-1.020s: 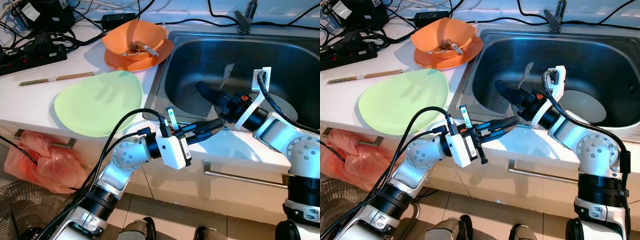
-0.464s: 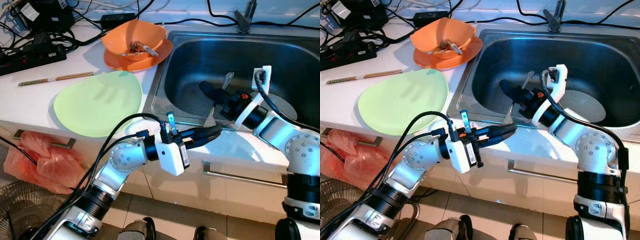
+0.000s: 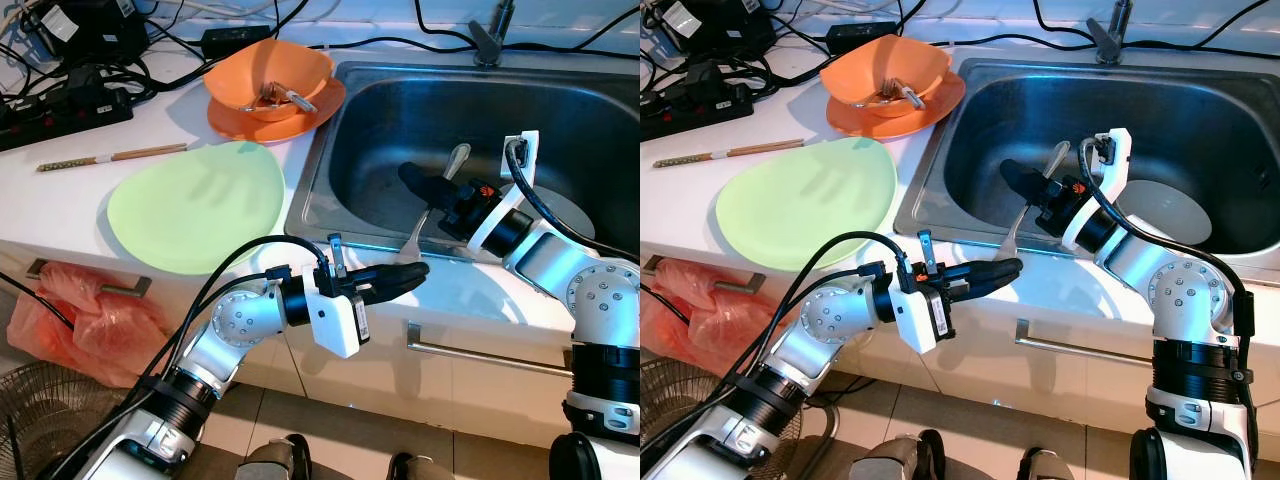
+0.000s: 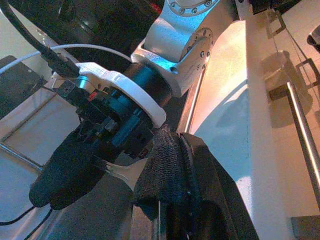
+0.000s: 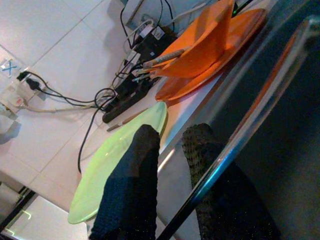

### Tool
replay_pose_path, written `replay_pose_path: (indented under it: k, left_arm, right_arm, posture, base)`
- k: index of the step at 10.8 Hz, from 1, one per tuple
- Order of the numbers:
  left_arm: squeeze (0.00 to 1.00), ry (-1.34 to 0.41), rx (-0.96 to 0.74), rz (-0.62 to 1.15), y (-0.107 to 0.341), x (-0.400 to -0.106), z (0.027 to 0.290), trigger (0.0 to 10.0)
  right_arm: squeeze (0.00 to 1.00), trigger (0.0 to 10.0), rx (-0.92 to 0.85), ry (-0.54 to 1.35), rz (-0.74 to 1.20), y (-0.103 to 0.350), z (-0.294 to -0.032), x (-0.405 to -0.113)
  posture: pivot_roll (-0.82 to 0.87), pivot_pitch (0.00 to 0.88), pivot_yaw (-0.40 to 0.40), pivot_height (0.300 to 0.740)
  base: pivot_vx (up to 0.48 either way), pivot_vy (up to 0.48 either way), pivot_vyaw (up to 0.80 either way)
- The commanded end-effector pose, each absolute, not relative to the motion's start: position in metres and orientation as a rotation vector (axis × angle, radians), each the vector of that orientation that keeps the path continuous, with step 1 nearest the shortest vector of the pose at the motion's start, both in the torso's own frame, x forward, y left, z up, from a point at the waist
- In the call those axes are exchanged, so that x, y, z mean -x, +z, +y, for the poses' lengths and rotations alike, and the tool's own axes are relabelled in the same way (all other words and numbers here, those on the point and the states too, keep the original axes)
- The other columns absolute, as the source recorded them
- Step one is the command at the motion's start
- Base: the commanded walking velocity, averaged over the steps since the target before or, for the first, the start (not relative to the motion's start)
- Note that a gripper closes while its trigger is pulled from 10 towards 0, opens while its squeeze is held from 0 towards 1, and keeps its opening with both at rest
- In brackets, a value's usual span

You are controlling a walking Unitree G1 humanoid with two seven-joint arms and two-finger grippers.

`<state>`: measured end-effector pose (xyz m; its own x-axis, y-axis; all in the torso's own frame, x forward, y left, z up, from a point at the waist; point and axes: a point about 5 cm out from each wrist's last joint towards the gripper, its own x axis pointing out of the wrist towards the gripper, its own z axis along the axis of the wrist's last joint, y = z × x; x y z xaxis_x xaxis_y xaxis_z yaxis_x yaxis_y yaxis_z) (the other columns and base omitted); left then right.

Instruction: Kitchen organization

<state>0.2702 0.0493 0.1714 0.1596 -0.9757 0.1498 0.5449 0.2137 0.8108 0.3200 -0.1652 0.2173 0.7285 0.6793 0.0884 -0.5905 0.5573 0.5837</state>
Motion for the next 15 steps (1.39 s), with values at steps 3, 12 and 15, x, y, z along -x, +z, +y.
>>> replay_pose_path:
  k: [3, 12, 15]
  left_arm:
    - [0.0, -1.162, -0.697, -0.826, 0.182, -0.276, 0.056, 0.0]
    - [1.0, -1.138, -0.67, -0.829, 0.183, -0.281, 0.051, 10.0]
    - [1.0, -1.02, -0.511, -0.804, 0.201, -0.291, 0.05, 10.0]
  right_arm:
    - [0.0, 0.0, -0.592, 0.715, 0.154, 0.216, -0.172, -0.321]
    - [0.0, 0.0, -0.615, 0.647, 0.159, 0.201, -0.177, -0.318]
    - [0.0, 0.0, -0.621, 0.535, 0.124, 0.198, -0.183, -0.328]
  posture:
    - [-0.03, 0.158, 0.081, 0.74]
    - [-0.03, 0.14, 0.092, 0.74]
    - [-0.03, 0.143, 0.093, 0.74]
  base:
    - [0.0, 0.0, 0.0]
    - [0.0, 0.0, 0.0]
    - [0.0, 0.0, 0.0]
